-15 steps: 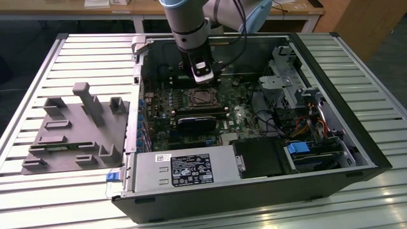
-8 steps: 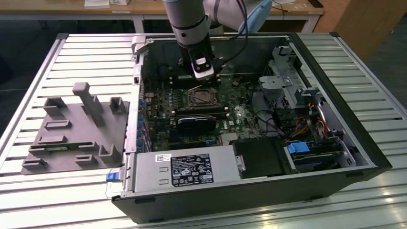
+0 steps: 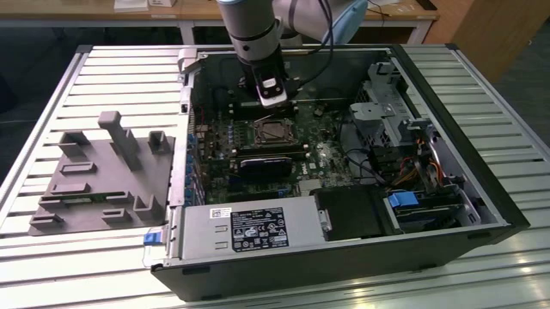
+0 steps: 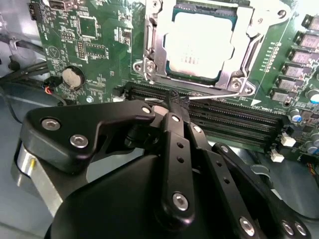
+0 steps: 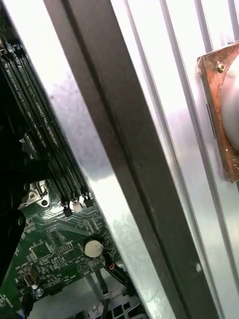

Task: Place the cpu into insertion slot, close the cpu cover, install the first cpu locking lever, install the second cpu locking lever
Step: 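Install the first cpu locking lever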

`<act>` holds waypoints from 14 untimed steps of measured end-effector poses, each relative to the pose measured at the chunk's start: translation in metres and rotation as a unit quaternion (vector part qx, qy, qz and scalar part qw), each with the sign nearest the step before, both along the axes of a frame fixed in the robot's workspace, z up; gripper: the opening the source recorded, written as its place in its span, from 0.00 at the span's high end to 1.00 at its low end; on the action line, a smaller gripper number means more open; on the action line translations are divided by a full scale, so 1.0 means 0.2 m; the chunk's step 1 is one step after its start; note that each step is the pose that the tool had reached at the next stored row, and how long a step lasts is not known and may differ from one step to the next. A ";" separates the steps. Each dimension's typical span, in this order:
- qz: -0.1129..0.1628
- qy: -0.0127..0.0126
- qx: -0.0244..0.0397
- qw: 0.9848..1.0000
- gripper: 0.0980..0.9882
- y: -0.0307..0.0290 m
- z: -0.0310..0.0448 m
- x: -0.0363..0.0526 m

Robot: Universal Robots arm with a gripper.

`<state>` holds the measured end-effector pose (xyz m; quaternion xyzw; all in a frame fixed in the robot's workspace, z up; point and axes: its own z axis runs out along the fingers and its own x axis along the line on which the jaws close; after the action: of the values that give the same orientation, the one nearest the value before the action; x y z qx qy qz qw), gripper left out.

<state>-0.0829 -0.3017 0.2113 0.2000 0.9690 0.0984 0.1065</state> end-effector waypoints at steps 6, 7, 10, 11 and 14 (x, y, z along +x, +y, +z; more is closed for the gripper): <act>0.000 0.000 0.008 1.000 0.99 0.000 0.000 -0.013; 0.000 0.000 0.009 1.000 0.99 0.000 0.000 -0.014; 0.000 0.000 0.009 1.000 0.99 0.000 -0.002 -0.014; 0.000 0.000 0.009 1.000 0.99 0.000 -0.004 -0.014; 0.000 0.000 0.009 1.000 0.99 0.000 -0.013 -0.014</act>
<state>-0.0857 -0.3016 0.2088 0.2009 0.9680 0.1072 0.1051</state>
